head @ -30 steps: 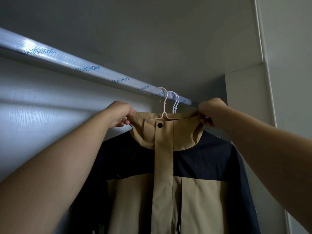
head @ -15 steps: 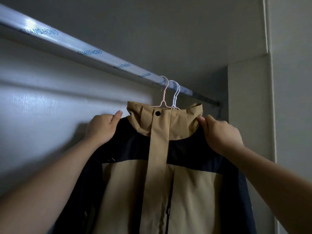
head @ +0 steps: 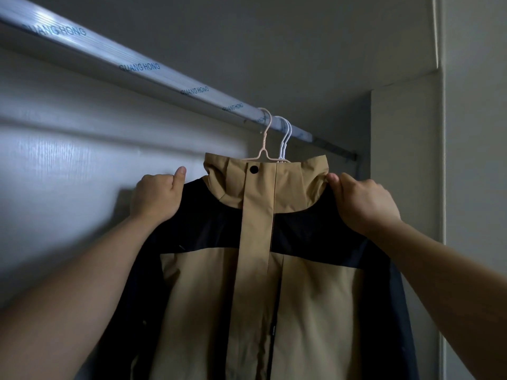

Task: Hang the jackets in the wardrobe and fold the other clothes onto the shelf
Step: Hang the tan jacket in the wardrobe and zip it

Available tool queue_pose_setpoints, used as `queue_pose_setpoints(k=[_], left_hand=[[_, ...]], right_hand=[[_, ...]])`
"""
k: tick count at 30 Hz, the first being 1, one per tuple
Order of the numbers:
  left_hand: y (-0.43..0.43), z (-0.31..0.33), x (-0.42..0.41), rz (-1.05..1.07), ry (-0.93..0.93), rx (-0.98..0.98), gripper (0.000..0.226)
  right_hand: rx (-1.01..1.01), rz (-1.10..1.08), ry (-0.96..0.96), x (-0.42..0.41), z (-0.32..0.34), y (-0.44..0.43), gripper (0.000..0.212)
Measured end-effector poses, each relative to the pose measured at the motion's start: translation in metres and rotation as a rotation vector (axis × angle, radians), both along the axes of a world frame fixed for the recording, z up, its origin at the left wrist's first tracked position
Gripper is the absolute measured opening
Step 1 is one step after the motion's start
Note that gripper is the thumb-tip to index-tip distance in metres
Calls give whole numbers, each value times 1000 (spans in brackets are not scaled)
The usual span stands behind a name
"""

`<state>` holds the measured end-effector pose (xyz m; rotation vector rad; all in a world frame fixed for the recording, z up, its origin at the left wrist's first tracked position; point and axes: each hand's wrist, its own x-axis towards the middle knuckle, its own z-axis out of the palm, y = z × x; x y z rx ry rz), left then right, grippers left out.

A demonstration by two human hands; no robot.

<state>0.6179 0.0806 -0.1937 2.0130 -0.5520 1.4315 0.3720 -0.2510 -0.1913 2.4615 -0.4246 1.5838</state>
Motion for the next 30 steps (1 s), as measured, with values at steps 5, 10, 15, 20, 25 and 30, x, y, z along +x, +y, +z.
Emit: queue_pose_setpoints(k=[5, 10, 15, 20, 25, 30], left_hand=[[4, -12, 6, -8, 61, -38, 72], [12, -27, 13, 80, 71, -54, 73], [17, -31, 9, 175, 175, -83, 82], [4, -35, -1, 109, 281, -165, 79], [1, -38, -5, 80, 273, -253, 77], [11, -38, 0, 58, 239, -210, 74]], right_hand=[[36, -119, -68, -8, -19, -2, 57], [110, -174, -67, -12, -33, -4, 46], [146, -198, -99, -10, -37, -7, 52], [458, -131, -186, 8, -44, -2, 51], [318, -172, -124, 0, -46, -14, 57], [246, -162, -6, -14, -36, -34, 56]])
